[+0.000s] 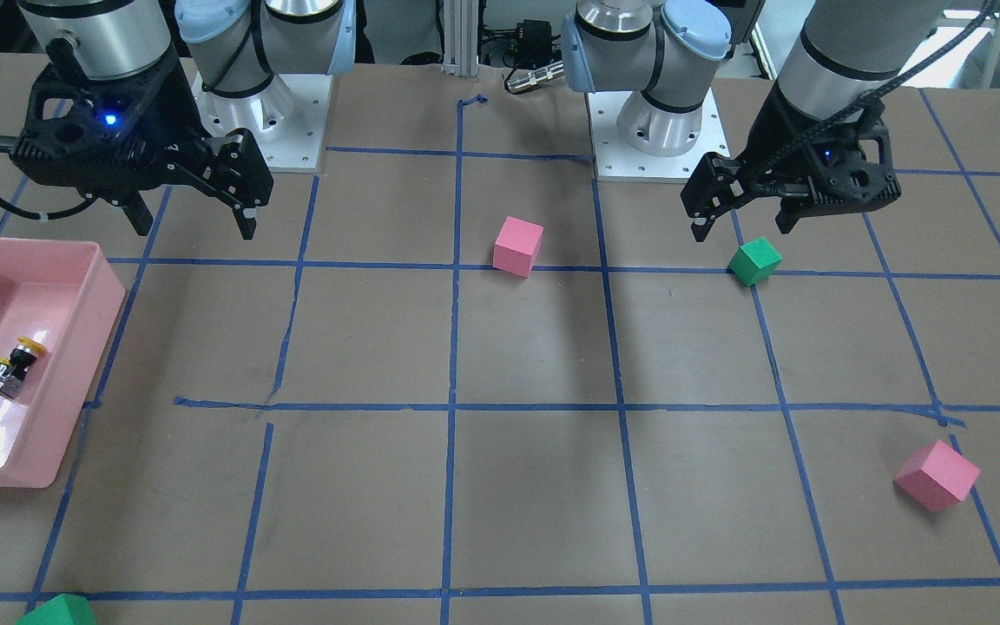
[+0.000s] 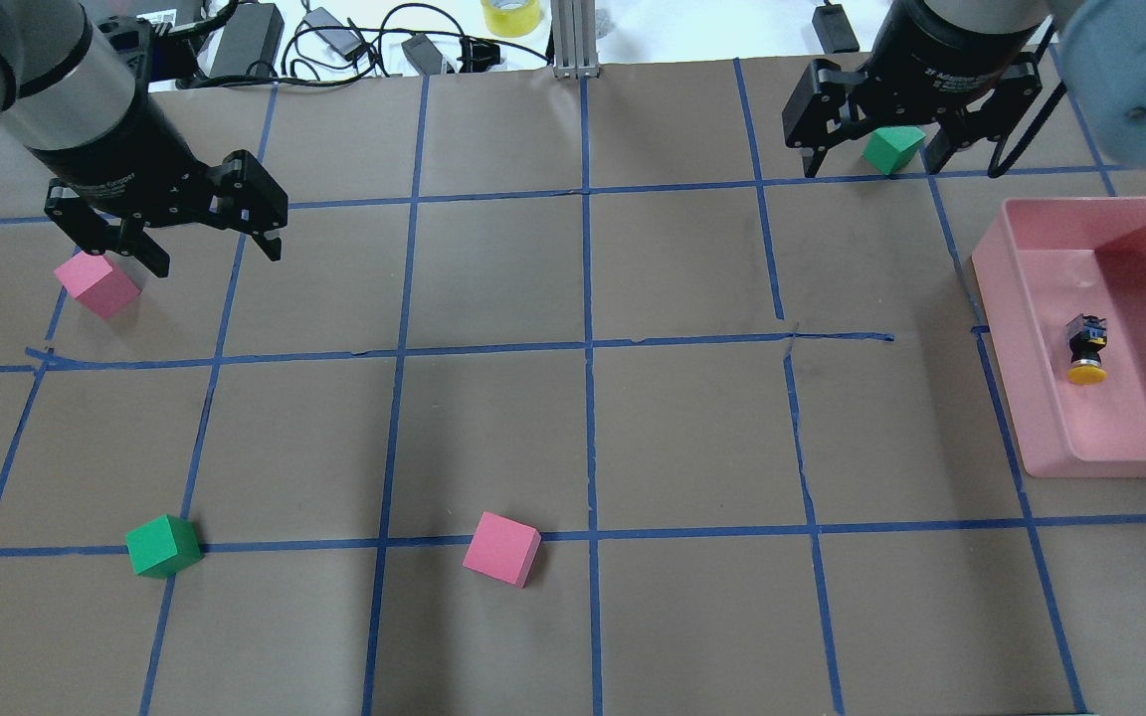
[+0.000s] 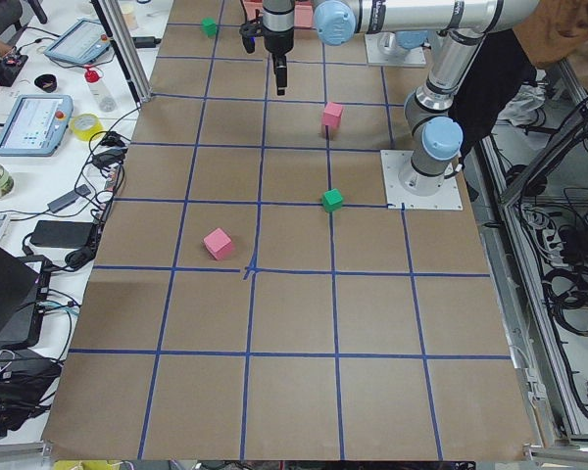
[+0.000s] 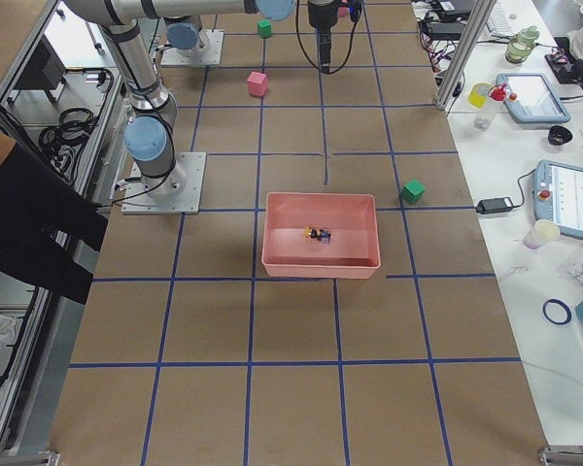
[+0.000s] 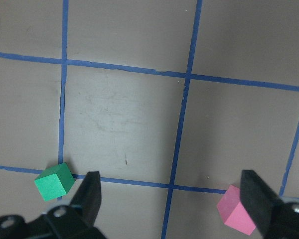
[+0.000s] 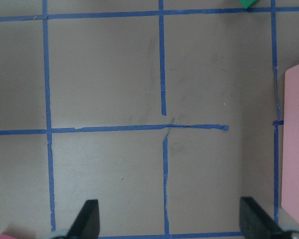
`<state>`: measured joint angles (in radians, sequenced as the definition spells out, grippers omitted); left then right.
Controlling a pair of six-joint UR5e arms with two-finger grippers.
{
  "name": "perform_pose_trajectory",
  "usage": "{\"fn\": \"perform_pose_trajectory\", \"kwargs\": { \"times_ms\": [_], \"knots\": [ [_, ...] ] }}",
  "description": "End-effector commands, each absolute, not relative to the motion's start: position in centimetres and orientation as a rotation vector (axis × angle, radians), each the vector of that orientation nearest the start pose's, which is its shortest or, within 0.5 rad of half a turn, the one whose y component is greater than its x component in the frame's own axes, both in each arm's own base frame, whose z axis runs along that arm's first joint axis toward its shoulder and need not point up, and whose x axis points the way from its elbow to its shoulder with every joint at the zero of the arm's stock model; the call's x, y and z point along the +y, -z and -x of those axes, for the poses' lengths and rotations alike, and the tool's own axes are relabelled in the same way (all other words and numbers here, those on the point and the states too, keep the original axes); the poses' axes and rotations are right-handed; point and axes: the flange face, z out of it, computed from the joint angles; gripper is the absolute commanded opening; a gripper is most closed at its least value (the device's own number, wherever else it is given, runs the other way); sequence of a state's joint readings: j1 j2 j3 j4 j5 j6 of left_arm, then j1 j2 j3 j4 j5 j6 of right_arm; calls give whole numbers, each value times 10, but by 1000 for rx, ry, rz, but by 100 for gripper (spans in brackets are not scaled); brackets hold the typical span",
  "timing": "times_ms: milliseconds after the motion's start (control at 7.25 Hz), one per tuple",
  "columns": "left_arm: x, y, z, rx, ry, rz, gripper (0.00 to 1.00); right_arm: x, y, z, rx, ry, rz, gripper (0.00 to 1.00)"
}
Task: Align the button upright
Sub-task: 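Move the right gripper over the pink tray toward the yellow button switch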
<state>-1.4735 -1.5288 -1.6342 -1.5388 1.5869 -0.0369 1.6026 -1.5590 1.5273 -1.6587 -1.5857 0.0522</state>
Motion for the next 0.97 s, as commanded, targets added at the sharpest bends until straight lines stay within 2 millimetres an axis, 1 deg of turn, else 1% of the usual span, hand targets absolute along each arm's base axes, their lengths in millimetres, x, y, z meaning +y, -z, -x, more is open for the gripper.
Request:
{"fn": "perform_pose_trajectory", "kwargs": {
  "times_ms": [0, 138, 276, 414, 552, 690, 828],
  "knots": [
    [-487, -479, 84, 3117, 16, 211, 100, -515, -497, -142, 3158, 147, -31, 100],
    [-487, -479, 84, 3117, 16, 211, 100, -522, -490, -135, 3167, 127, 3, 100],
    [-486, -478, 84, 3116, 14, 211, 100, -532, -482, -113, 3183, 103, -12, 100],
    [-487, -478, 83, 3116, 16, 213, 100, -544, -470, -62, 3226, 56, -118, 100],
    [-487, -476, 84, 3116, 9, 211, 100, -552, -460, -5, 3221, 12, -162, 100],
    [-488, -476, 85, 3116, 9, 208, 100, -551, -444, 36, 3219, -46, -126, 100],
    [-488, -475, 85, 3116, 6, 208, 100, -547, -433, 84, 3218, -62, -191, 100]
  ]
}}
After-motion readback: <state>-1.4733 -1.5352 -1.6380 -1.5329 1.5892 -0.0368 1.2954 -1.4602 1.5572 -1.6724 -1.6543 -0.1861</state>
